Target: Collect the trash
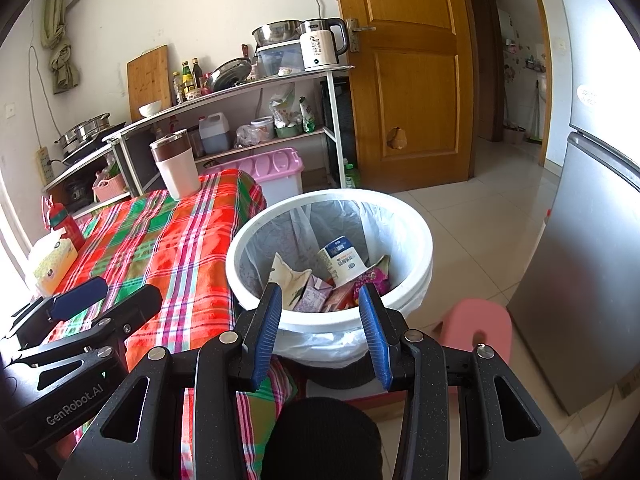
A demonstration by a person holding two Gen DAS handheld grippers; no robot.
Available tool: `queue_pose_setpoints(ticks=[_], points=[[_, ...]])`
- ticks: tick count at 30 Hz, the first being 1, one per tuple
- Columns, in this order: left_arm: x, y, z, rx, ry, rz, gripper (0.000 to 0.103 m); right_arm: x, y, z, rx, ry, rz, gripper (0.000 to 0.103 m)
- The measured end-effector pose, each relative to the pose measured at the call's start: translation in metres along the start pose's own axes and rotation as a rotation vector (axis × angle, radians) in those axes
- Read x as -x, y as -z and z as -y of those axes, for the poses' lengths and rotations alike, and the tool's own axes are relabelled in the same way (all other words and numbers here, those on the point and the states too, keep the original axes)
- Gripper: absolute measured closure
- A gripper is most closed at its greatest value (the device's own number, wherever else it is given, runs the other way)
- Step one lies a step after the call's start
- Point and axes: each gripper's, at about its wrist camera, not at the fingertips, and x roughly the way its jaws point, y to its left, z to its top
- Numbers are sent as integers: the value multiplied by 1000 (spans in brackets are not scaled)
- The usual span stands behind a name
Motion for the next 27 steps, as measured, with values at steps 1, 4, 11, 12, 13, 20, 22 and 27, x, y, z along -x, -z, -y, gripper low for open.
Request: queue_pose_setpoints(ticks=[1,4,11,12,13,20,22,27], points=[[0,0,0,0,0,-1,31,0,0,0,-1,1,0,62],[0,0,0,1,1,-2,31,0,0,0,0,0,0,62],[-1,0,-1,8,1,-2,31,0,0,0,0,0,-2,62],[-1,1,-1,10,1,-3,31,0,0,0,0,1,-2,62],[-2,1,-1,12,2,-5,31,0,0,0,-1,1,-2,62],[-3,2,-1,15,5,-9,31,0,1,-1,0,0,-2,62],[-3,2,-1,15,7,-9,31,1,1,-2,0,-1,-2,62],[-4,2,-1,16,5,-12,31,1,2,-2,-2,-2,-1,62]])
